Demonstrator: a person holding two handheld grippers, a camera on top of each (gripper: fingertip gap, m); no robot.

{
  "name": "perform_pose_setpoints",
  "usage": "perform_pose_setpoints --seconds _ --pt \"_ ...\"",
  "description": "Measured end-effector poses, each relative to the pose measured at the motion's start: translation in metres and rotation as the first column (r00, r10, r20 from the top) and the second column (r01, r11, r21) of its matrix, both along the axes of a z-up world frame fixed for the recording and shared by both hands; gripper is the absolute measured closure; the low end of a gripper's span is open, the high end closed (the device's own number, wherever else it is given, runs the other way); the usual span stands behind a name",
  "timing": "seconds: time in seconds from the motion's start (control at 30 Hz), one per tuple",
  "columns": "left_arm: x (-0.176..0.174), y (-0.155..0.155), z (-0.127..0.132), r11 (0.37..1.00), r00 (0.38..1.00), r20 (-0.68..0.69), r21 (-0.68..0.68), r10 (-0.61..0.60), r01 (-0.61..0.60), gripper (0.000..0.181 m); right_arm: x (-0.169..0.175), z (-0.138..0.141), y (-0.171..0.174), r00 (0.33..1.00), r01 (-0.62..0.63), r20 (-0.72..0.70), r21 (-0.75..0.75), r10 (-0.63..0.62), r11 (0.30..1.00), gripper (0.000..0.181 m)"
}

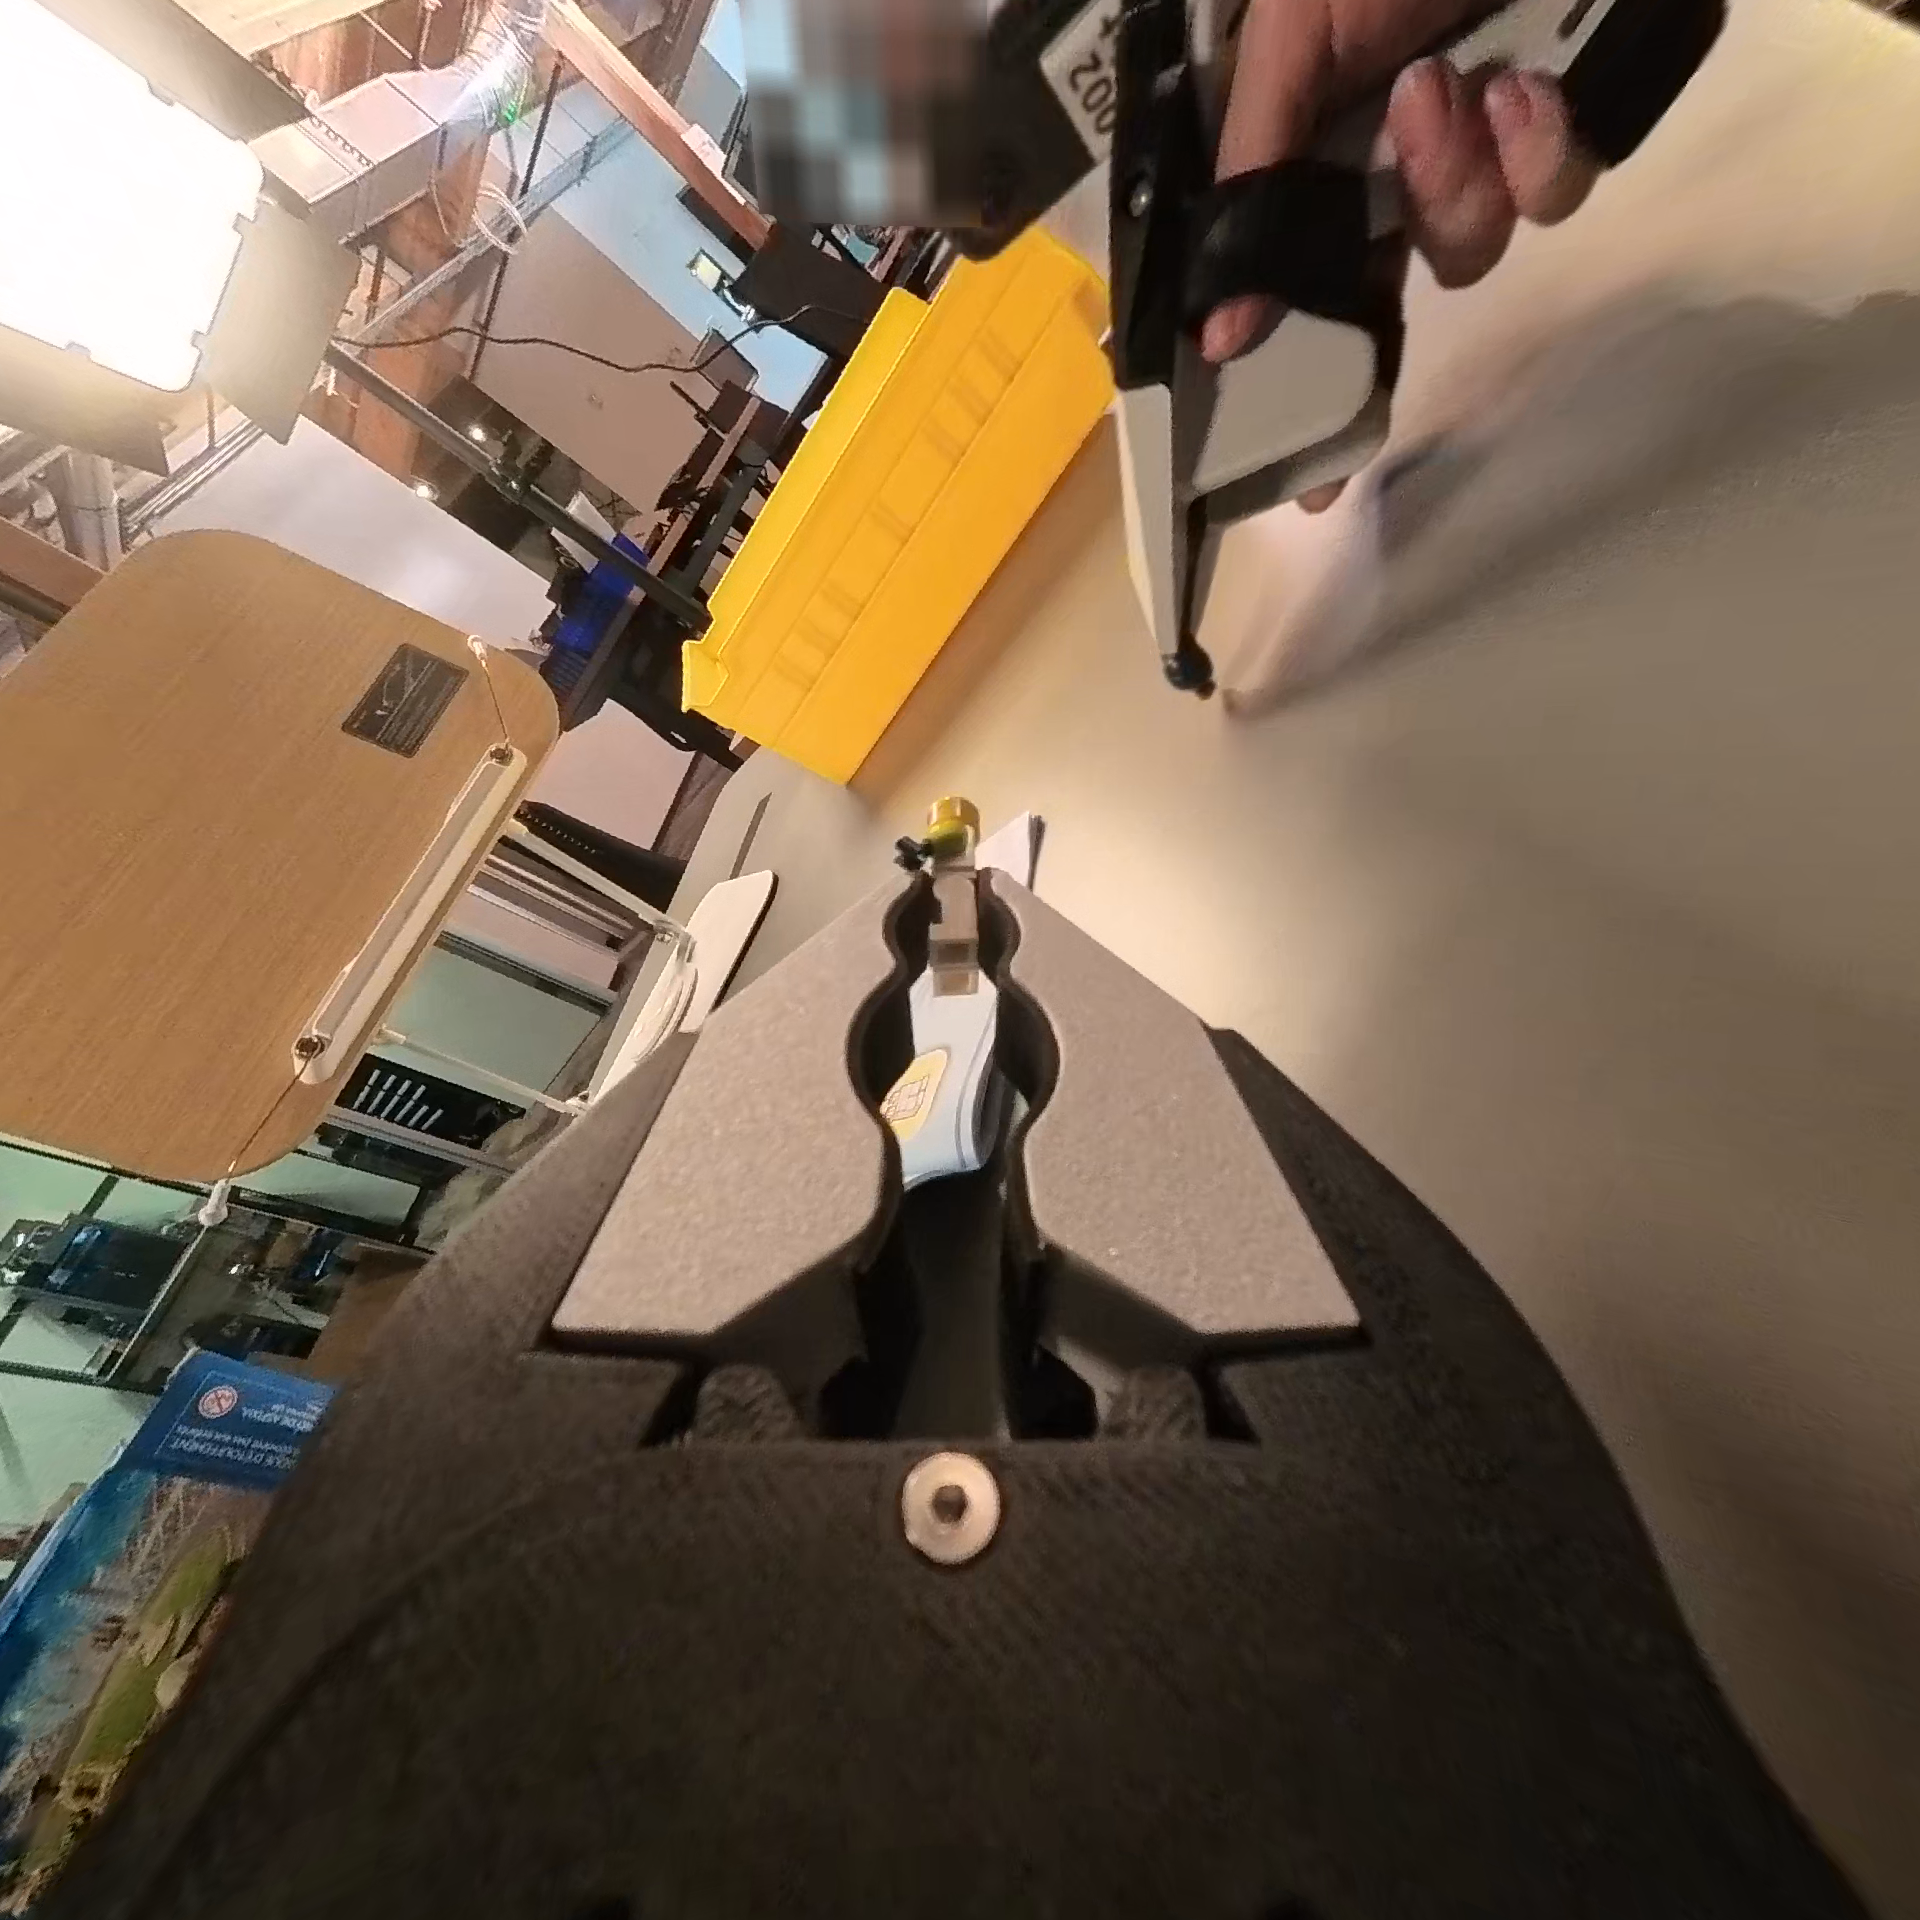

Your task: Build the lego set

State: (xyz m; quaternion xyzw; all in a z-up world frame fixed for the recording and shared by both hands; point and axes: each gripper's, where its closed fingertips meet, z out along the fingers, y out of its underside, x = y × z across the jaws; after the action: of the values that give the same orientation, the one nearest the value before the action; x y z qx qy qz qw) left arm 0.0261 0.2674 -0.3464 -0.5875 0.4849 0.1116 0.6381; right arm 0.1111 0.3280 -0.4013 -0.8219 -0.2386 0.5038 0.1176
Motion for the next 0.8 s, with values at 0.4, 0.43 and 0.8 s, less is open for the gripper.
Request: perform_pose_setpoints --seconds 0.4,0.43,0.8 --pt "0.001 0.0 -0.003 1.0 1.0 0.006 -0.017 -0.008 0.008 0.175 0.025 -0.006 0.009 0.994 0.102 -0.018 -0.075 -0.104 0.992 0.18" --pt "0.001 0.0 -0.003 1.0 1.0 0.005 -0.017 -0.008 0.008 0.175 0.029 -0.01 0.011 0.995 0.103 0.014 -0.044 -0.102 0.994 0.18" --pt "0.007 -0.004 -0.003 1.0 1.0 0.015 -0.017 -0.024 0.024 0.175 0.049 -0.016 0.015 0.971 -0.071 0.239 0.353 -0.016 0.933 0.176"
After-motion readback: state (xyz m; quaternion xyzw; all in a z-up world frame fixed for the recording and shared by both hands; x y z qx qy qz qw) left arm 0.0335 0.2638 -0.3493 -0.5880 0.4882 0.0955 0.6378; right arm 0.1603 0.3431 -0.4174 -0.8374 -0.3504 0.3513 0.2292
